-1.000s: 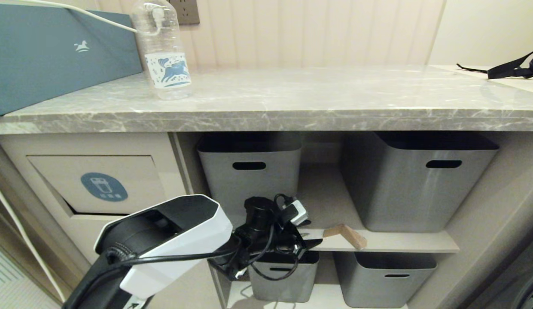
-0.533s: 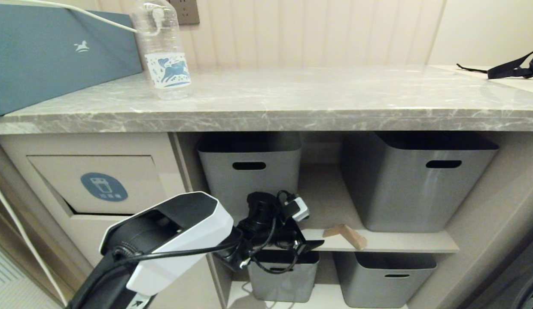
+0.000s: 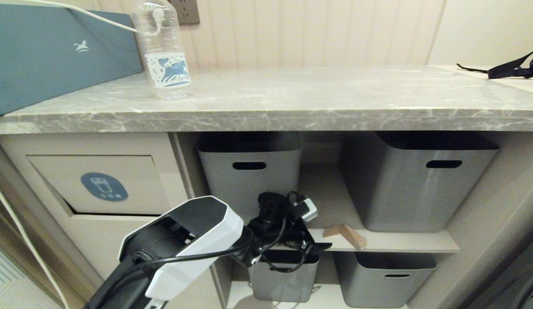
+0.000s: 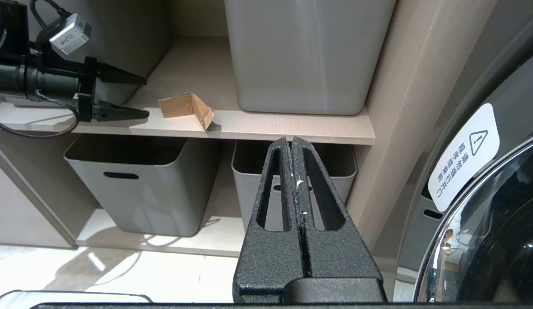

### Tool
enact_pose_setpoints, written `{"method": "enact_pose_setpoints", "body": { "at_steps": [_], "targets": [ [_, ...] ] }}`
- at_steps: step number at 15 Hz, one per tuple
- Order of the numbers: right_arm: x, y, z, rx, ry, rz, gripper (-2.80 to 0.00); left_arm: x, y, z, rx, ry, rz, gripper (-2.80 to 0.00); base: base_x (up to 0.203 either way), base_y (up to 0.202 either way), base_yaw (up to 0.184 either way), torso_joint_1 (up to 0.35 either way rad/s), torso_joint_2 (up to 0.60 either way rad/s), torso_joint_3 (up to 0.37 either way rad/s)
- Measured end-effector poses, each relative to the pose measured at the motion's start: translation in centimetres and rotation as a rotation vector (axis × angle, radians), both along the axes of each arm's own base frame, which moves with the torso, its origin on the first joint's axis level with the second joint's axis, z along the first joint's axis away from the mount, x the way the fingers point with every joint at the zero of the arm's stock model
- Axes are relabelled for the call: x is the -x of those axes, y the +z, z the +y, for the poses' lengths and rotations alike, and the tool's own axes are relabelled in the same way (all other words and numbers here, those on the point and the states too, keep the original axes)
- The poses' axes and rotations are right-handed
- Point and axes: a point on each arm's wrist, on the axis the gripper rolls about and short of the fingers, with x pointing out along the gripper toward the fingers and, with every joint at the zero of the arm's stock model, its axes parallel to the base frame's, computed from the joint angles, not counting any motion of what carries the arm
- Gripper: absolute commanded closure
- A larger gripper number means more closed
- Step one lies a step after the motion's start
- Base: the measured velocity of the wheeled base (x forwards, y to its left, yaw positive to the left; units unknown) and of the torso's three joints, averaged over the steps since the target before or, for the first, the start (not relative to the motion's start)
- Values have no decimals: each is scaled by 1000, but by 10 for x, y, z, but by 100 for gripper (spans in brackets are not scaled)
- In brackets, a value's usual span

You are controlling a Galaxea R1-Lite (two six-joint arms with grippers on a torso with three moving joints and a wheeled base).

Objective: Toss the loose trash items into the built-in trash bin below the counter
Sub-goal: Pick up the garbage

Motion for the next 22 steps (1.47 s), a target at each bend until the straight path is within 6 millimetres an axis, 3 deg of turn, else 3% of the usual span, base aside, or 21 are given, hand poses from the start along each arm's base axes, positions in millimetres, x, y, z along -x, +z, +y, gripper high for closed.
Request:
{"method": "enact_pose_setpoints", "body": {
  "at_steps": [22],
  "targets": [
    [0, 0, 0, 0, 0, 0, 0, -10, -9, -31, -38, -36, 49, -280, 0, 0, 0, 0, 0, 0]
  ]
}}
